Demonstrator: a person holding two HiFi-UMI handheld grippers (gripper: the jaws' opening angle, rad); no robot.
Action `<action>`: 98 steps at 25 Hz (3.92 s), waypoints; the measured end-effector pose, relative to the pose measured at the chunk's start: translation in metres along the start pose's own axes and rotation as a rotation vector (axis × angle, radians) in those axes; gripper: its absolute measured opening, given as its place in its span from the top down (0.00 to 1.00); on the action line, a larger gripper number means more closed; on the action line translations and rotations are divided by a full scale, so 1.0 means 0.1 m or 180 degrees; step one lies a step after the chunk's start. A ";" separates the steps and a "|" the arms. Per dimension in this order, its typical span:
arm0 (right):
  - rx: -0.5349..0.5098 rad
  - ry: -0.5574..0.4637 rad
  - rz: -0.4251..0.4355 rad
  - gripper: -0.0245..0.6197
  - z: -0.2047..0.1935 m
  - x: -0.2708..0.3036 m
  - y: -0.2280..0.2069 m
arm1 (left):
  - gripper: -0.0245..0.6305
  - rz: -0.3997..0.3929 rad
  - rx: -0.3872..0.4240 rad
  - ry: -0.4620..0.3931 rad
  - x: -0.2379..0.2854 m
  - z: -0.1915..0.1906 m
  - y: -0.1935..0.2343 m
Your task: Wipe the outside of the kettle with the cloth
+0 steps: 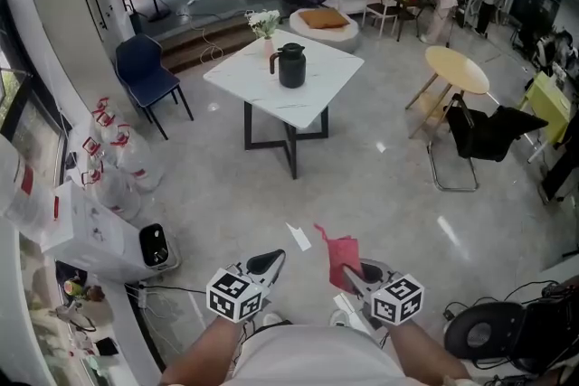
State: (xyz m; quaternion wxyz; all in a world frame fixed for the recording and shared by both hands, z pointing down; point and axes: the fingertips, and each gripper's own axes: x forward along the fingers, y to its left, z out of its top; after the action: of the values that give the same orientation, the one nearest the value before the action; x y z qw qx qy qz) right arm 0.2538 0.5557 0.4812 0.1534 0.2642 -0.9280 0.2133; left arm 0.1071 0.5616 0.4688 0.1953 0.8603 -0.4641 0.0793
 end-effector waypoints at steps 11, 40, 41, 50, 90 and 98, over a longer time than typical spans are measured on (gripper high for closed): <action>0.0023 0.0102 0.0144 0.85 -0.05 0.57 0.55 | 0.95 0.0132 -0.0005 0.0065 -0.60 -0.13 0.49; 0.0213 -0.0129 -0.0085 0.86 0.72 1.33 -0.50 | 0.95 -0.0009 0.0033 0.0087 0.32 0.36 1.27; 0.0202 -0.0158 -0.0066 0.86 0.83 1.37 -0.60 | 0.95 -0.0012 0.0068 0.0052 0.44 0.48 1.31; 0.0129 -0.0271 0.0077 0.85 1.50 1.69 -1.37 | 0.95 0.0105 0.0111 -0.0035 1.26 1.03 1.66; 0.0377 -0.0055 0.0096 0.85 2.01 2.80 -2.92 | 0.95 0.0051 -0.0070 0.0182 2.95 1.52 2.80; 0.0280 -0.0072 0.0053 0.85 2.64 3.56 -3.11 | 0.95 0.0086 -0.0049 0.0141 3.09 1.94 3.70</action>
State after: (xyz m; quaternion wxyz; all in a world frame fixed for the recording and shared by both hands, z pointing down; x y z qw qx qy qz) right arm 0.0920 0.0392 0.4935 0.1293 0.2653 -0.9216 0.2521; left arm -0.0368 0.0623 0.4873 0.2111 0.8505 -0.4719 0.0973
